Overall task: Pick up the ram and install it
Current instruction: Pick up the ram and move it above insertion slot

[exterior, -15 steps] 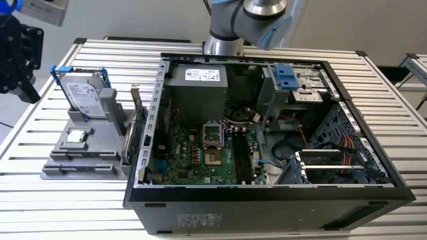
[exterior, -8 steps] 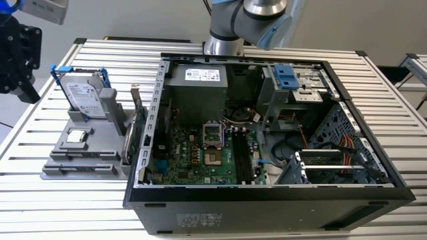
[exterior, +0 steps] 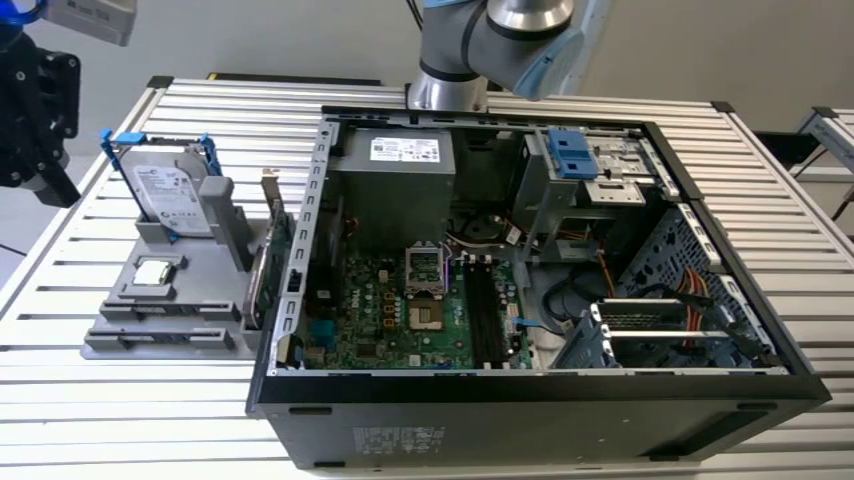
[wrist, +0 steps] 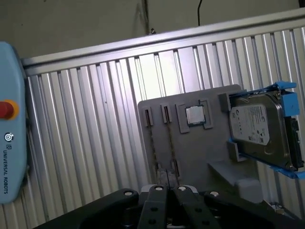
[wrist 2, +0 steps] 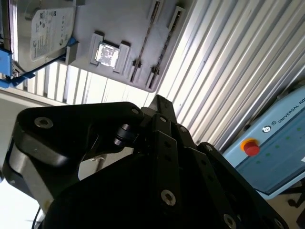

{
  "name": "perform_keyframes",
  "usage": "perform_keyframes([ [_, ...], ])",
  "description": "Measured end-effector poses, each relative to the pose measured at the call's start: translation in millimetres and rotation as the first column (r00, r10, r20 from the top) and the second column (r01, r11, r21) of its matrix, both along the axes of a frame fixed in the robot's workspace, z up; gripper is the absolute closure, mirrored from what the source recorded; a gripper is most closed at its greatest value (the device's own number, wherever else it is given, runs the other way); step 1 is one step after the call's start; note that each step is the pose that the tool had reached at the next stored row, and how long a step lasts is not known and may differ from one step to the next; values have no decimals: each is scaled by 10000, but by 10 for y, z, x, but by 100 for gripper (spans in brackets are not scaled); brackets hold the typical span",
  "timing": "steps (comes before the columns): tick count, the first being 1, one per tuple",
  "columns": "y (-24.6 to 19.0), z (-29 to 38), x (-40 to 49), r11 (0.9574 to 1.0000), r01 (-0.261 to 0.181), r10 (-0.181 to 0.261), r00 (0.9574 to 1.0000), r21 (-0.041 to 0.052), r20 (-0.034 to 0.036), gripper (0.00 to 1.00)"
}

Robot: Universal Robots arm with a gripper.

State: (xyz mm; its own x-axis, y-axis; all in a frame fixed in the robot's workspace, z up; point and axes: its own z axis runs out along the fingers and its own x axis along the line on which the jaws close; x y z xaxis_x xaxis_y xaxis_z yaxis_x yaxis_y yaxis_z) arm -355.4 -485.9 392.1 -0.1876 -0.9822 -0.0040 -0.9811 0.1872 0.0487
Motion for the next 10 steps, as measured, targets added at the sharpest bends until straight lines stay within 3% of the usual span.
perform_keyframes([
  [10, 0, 0, 0, 9995, -326, 326, 9995, -1, 0, 100],
])
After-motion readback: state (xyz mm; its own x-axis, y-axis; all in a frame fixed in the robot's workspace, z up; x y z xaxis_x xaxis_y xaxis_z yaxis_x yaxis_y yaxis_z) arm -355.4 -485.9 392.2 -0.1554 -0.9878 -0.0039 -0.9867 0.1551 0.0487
